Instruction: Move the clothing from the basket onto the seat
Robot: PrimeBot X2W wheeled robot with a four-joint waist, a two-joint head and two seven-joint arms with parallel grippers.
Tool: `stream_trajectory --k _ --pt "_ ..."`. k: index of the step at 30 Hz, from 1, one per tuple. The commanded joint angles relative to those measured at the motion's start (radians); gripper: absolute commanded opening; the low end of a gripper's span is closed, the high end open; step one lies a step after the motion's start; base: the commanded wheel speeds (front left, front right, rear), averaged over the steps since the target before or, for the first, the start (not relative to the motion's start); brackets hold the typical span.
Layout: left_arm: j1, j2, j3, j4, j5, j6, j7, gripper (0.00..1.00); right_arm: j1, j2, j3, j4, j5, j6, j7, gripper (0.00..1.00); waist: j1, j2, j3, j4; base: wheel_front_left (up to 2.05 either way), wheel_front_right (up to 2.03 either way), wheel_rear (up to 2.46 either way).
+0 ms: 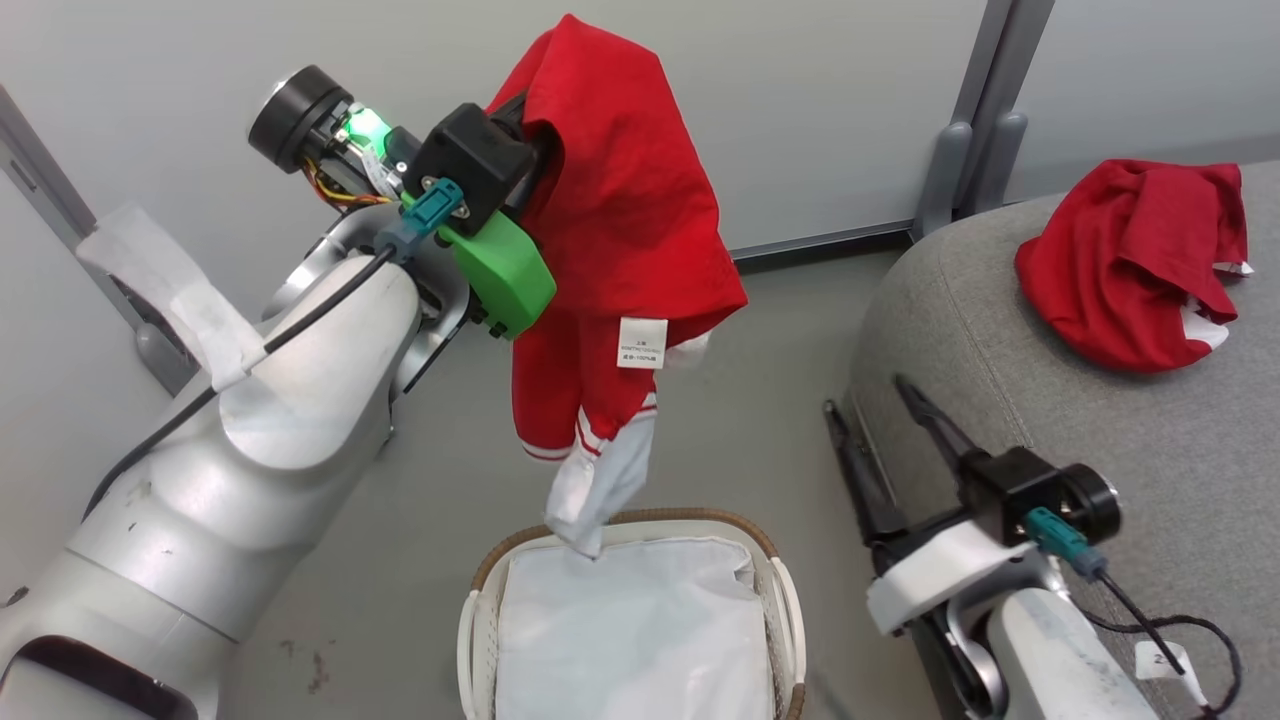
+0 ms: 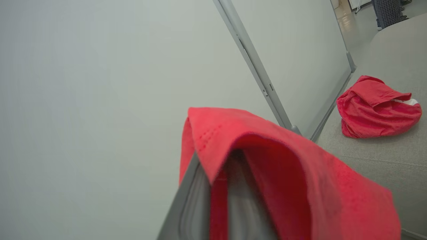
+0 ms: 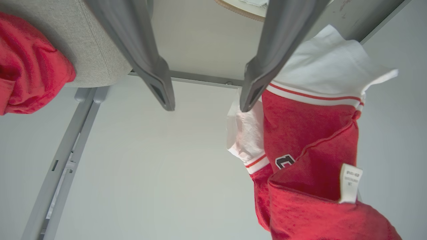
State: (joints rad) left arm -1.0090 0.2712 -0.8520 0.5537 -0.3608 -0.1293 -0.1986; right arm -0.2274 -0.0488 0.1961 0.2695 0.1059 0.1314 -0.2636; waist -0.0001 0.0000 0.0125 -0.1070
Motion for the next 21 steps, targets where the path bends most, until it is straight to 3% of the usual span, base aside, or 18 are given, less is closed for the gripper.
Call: stream_trajectory --k 1,10,21 --pt "-0.021 -0.004 -0.003 0.005 -0.007 -0.002 0.001 0.00 -0.013 -0.003 0.023 -0.001 0.017 -0.001 -0.002 1.00 0.0001 0.0000 0.000 -0.001 0.00 0.00 0.00" --pt "-0.072 -0.043 -0.041 0.031 -0.011 0.000 -0.005 0.00 -0.078 -0.004 0.228 0.016 0.143 -0.001 -0.002 1.00 0.0001 0.0000 -0.003 0.016 0.00 0.00 0.00" --pt "-0.138 -0.142 -0.108 0.037 -0.041 0.000 -0.017 0.00 -0.240 -0.003 0.296 0.199 0.346 -0.001 -0.001 1.00 0.0001 0.0000 -0.001 0.076 0.00 0.00 0.00"
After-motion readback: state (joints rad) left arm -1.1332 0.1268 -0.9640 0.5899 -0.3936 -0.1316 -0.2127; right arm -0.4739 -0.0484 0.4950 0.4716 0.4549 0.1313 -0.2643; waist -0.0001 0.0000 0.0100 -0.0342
